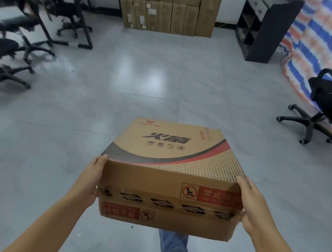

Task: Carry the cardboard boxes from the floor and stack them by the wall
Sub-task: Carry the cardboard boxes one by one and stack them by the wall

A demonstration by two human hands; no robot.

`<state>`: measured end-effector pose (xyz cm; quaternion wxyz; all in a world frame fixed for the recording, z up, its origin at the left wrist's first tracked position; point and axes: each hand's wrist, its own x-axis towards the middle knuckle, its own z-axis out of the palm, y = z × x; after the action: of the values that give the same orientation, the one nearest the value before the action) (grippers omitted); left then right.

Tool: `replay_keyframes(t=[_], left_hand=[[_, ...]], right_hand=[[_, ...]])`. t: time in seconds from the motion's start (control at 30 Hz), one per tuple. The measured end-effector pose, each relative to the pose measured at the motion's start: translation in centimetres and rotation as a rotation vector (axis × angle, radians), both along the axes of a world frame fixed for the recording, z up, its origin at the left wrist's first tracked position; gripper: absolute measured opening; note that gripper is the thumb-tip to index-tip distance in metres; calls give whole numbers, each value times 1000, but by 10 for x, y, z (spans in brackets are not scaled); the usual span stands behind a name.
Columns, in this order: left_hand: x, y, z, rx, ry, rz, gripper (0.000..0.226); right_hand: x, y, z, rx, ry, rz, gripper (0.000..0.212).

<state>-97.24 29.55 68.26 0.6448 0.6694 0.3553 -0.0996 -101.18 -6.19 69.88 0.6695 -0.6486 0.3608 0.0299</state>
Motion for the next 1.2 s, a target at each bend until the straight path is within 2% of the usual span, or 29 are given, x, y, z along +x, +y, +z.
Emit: replay_keyframes(t=[0.3, 0.5, 0.77, 0.9, 1.03, 1.2], left_hand=[[176, -10, 9, -14, -15, 120, 20], [255, 10, 0, -16, 15, 242, 28], [396, 93, -23, 33, 63, 248, 29], [480, 160, -14, 56, 57, 219, 21], [561, 215, 2, 79, 16, 186, 24], [652, 236, 1, 67, 19, 111, 27]], right_hand=[[224, -11, 11, 17, 31, 144, 17], [348, 13, 16, -3, 53, 263, 19], [486, 93, -4, -13, 79, 287, 20], [559, 157, -3, 24, 83, 258, 22], [634, 212, 7, 18, 56, 250, 23], [698, 234, 5, -12, 40, 169, 20]])
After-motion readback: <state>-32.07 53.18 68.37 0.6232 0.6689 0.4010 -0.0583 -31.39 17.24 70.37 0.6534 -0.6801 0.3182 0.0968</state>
